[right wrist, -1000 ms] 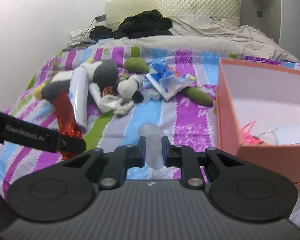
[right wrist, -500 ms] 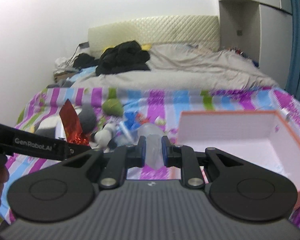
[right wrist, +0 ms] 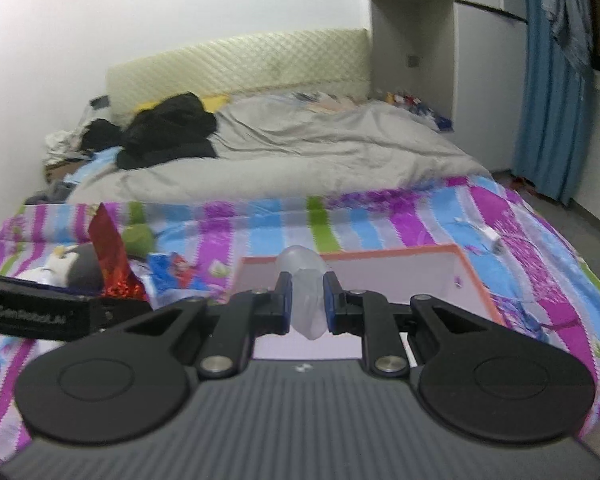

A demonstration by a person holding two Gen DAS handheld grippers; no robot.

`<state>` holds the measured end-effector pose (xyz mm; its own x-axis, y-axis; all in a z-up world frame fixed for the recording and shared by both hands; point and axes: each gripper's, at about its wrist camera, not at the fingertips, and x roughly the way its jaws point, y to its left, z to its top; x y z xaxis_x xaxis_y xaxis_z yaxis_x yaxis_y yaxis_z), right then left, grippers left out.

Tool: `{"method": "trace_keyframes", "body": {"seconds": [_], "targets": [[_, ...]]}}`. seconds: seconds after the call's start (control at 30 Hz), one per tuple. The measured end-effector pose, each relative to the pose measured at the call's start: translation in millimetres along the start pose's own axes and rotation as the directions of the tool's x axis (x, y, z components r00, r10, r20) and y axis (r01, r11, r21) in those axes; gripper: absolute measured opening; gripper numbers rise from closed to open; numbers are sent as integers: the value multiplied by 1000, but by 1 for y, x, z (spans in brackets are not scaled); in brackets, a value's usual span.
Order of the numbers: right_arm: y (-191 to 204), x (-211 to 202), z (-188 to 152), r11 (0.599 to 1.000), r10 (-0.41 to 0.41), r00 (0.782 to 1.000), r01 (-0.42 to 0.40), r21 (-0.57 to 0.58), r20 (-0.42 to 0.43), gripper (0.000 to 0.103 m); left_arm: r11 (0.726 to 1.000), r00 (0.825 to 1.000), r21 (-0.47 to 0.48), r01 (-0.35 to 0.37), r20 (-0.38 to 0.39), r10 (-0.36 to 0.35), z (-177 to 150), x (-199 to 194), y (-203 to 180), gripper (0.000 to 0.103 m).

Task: Organize soft objects
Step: 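Lower both items into the pink box and open both grippers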

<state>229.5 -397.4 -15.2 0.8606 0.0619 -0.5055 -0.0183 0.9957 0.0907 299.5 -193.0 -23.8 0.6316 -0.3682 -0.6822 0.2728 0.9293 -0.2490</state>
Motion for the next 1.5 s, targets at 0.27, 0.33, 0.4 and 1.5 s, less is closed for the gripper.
{"method": "trace_keyframes", "body": {"seconds": [0.27, 0.33, 0.4, 1.5], "targets": [[-55, 37, -19, 993, -90, 985, 101, 66, -147, 20, 998, 995, 46, 36, -97, -32, -5, 68, -33, 63], [-66, 45, -27, 989, -104, 978, 121, 83, -182, 20, 997, 991, 63, 47, -125, -38, -8, 83, -40, 63], [-77, 53, -35, 985, -114, 969, 139, 101, -219, 20, 995, 988, 77, 56, -151, -44, -11, 99, -47, 63], [-73, 6, -37, 981, -43, 988, 70, 183, -149, 36, 997, 998, 64, 53, 32, -55, -28, 29, -50, 84]]}}
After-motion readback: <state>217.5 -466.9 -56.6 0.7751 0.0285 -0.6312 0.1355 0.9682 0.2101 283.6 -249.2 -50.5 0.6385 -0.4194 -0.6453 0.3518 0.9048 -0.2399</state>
